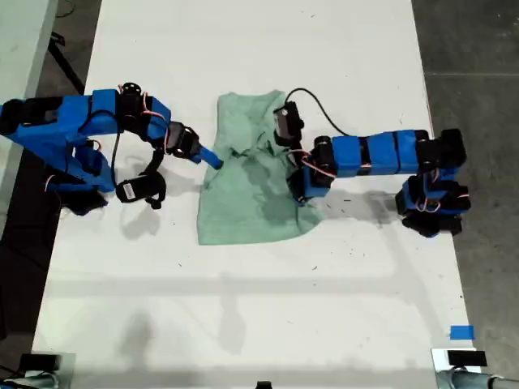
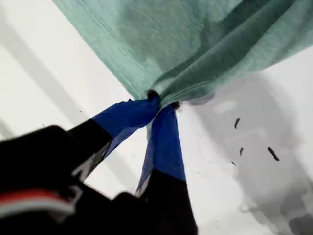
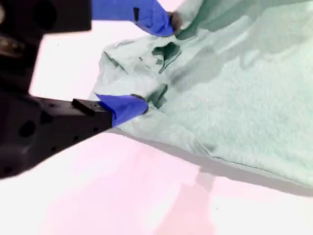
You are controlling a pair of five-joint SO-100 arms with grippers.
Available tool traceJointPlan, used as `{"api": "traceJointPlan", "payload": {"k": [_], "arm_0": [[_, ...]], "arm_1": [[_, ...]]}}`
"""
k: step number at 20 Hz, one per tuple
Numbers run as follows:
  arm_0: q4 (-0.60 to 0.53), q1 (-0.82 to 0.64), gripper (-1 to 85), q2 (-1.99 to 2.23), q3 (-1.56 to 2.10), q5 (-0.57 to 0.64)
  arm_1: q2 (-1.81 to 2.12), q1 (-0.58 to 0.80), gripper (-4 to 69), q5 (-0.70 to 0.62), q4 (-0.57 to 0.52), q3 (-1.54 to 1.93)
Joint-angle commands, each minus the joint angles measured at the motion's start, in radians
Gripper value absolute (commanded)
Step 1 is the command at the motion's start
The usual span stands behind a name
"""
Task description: Fold t-shirt
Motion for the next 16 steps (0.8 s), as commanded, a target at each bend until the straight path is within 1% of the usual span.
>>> {"api": "traceJointPlan", "payload": {"k": [1, 3, 6, 8, 10, 11, 12, 14, 15, 16], "arm_0": [[-0.017, -0.012, 26.1, 0.049, -0.008, -0.006], [-0.018, -0.009, 26.1, 0.054, -0.002, -0.008], [-0.02, -0.008, 26.1, 0.055, 0.002, -0.008], [-0.018, -0.006, 26.1, 0.055, 0.003, -0.008], [-0.025, -0.005, 26.0, 0.055, 0.008, -0.009], [-0.026, -0.005, 26.0, 0.055, 0.009, -0.009], [-0.025, -0.003, 26.0, 0.055, 0.009, -0.011], [-0.02, 0.002, 25.9, 0.064, 0.015, -0.017], [-0.02, 0.002, 25.9, 0.069, 0.023, -0.02], [-0.02, 0.003, 26.0, 0.072, 0.028, -0.021]], "arm_1": [[-0.173, -0.04, -1.3, 0.035, 0.02, -0.322], [-0.281, -0.055, -1.3, 0.075, 0.003, -0.416], [-0.36, -0.071, -1.3, 0.127, -0.084, -0.419], [-0.417, -0.077, -1.5, 0.196, -0.107, -0.419], [-0.442, -0.08, -0.4, 0.21, -0.166, -0.42], [-0.442, -0.08, 6.7, 0.215, -0.181, -0.425], [-0.442, -0.078, 20.9, 0.215, -0.176, -0.44], [-0.423, -0.071, 25.9, 0.232, -0.1, -0.465], [-0.4, -0.063, 33.2, 0.227, -0.063, -0.471], [-0.376, -0.061, 39.8, 0.172, -0.041, -0.485]]}}
